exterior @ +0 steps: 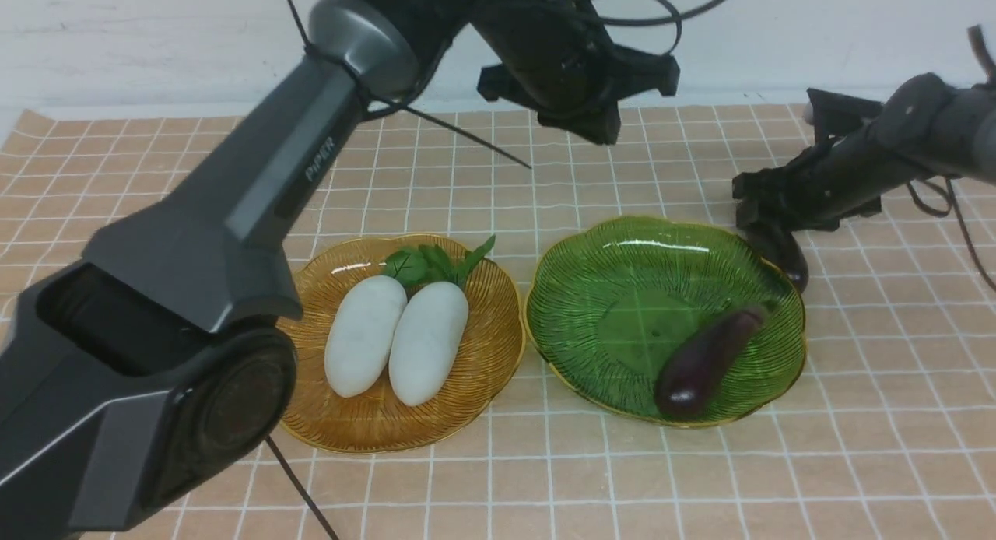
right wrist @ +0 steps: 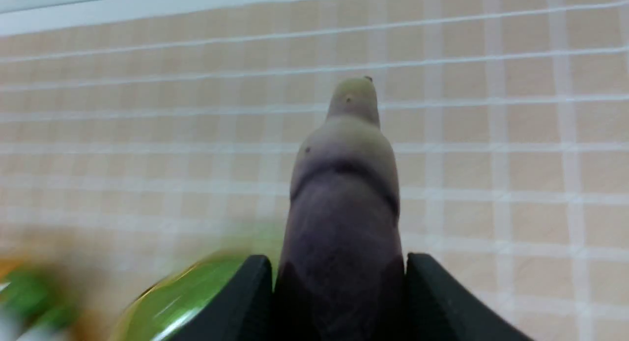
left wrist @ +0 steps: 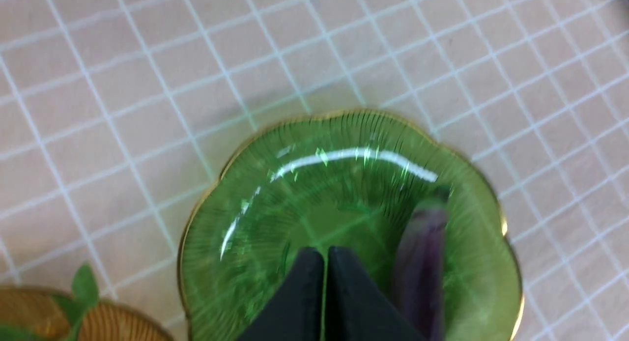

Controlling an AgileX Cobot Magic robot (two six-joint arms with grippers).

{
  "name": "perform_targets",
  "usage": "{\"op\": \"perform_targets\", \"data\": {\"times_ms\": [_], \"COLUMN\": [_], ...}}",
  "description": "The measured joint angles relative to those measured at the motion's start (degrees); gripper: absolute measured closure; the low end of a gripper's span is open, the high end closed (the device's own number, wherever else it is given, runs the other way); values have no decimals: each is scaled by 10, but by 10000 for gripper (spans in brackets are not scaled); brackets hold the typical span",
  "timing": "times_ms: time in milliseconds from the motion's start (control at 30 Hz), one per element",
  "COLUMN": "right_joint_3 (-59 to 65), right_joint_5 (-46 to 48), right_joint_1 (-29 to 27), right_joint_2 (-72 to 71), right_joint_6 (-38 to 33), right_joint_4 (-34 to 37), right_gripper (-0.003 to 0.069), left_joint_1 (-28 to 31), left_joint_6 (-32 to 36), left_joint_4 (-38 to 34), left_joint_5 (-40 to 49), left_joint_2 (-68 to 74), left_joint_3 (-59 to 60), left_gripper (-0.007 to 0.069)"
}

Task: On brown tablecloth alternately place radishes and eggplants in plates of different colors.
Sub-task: 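Put the eggplants into the green plate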

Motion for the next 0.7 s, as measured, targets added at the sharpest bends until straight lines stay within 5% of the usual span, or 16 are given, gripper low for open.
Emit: {"op": "perform_targets", "data": {"times_ms": [133, 533, 700], "right_joint_3": [-4, 11, 13], "right_joint_5": [82, 91, 80], "right_joint_1": [39, 167, 172], "right_joint_2": [-31, 73, 136], "right_joint_6": [-1, 90, 162], "right_joint_4": [25, 3, 0], "right_gripper": [337, 337, 219], "left_joint_1": [-1, -6, -15], "left_joint_6": [8, 2, -6], "left_joint_4": [10, 97, 88], "left_joint_5": [0, -1, -3], "left_joint_2": [-46, -325, -441], "left_joint_3": [77, 419, 547], "left_gripper": [628, 628, 628]}}
